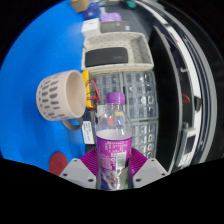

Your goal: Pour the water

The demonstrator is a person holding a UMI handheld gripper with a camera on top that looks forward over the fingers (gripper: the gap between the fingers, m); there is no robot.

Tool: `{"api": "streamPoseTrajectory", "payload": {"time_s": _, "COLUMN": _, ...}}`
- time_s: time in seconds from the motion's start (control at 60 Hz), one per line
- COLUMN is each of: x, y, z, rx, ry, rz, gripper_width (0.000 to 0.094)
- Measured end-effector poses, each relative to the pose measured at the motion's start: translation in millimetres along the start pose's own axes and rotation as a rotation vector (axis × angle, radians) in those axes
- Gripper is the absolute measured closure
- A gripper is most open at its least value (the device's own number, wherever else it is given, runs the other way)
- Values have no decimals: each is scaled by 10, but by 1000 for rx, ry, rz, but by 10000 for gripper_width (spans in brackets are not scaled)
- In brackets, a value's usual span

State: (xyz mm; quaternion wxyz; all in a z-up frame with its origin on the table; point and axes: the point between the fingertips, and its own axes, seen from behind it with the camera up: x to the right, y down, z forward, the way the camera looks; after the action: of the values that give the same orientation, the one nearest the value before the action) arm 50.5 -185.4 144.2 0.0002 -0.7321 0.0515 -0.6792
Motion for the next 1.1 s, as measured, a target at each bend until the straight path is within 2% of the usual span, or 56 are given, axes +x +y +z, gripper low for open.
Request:
{"api": "streamPoseTrajectory", "payload": {"time_s": 0.25, "x": 241, "y": -114, "z": 171, "rx": 11, "ry": 55, "rz": -367, "gripper_width": 571}}
{"api": "streamPoseTrajectory", "payload": {"time_s": 0.45, "x": 311, "y": -354, "z": 207, "rx": 75, "ry": 126, "rz": -684, "gripper_width": 570}}
{"api": "streamPoseTrajectory", "payload": {"time_s": 0.683, "x": 286, "y": -366, "z": 232, "rx": 79, "ry": 133, "rz": -693, "gripper_width": 572}}
{"api": "streamPoseTrajectory", "payload": {"time_s": 0.817, "x": 294, "y": -220, "z": 222, "rx": 56, "ry": 84, "rz": -474, "gripper_width": 571}}
{"api": "streamPoseTrajectory", "payload": {"time_s": 1.017, "x": 442, "y": 8, "z": 180, "rx": 8, "ry": 45, "rz": 170, "gripper_width": 567}}
{"api": "streamPoseTrajectory", "payload": {"time_s": 1.1, "x": 527, "y": 77, "z": 151, "rx": 33, "ry": -2, "rz": 452, "gripper_width": 565}}
